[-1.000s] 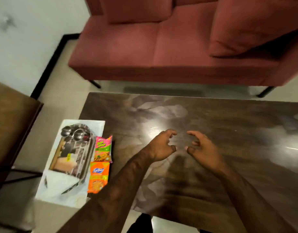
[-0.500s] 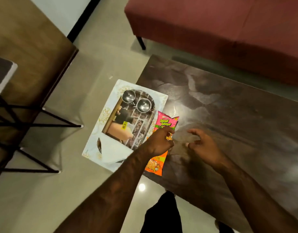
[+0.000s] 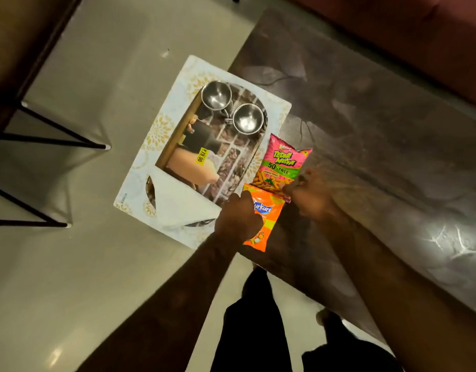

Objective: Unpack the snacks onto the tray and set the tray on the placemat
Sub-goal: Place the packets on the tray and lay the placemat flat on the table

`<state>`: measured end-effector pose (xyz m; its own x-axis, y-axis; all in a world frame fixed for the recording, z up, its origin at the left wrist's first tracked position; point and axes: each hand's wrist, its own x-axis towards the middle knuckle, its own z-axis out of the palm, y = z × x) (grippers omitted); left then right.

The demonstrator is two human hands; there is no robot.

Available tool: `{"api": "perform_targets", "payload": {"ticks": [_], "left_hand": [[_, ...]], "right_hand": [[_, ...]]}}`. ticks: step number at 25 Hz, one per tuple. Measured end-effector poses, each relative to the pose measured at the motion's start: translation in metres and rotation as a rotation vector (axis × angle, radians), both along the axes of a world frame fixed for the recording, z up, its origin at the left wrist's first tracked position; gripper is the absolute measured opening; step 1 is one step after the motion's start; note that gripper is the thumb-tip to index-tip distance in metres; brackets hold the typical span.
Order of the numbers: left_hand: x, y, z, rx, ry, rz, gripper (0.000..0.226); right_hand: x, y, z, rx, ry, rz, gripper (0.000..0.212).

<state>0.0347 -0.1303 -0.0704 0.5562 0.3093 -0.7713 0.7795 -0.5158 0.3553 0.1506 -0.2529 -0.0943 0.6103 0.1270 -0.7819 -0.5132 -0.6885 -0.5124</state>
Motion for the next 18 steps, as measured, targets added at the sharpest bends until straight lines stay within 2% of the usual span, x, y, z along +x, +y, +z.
{"api": "perform_targets", "payload": {"ticks": [1, 4, 5, 9, 15, 18], "left_hand": [[-0.001, -0.004, -0.004, 0.031, 0.023, -0.019, 0.046], [-0.004, -0.015, -0.013, 0.12, 0.032, -0.032, 0.053], [-0.005, -0.017, -0.017, 0.139, 0.029, -0.015, 0.054], [-0.006, -0.022, -0.028, 0.199, -0.006, 0.033, 0.058], [-0.008, -0.026, -0.018, 0.22, -0.037, 0.02, 0.063], [-0.01, -0.018, -0.003, 0.182, -0.09, 0.043, 0.062]], "right_hand": [[0.003, 0.005, -0.006, -0.007, 0.0, -0.028, 0.059], [0.009, 0.017, -0.022, 0.06, -0.029, -0.127, 0.036], [0.01, 0.02, -0.027, 0.084, -0.033, -0.165, 0.035], [0.012, 0.029, -0.035, 0.084, -0.09, -0.258, 0.045], [0.007, 0.011, 0.004, 0.167, -0.101, -0.412, 0.048], [-0.003, 0.009, 0.032, 0.238, -0.049, -0.36, 0.044]]}}
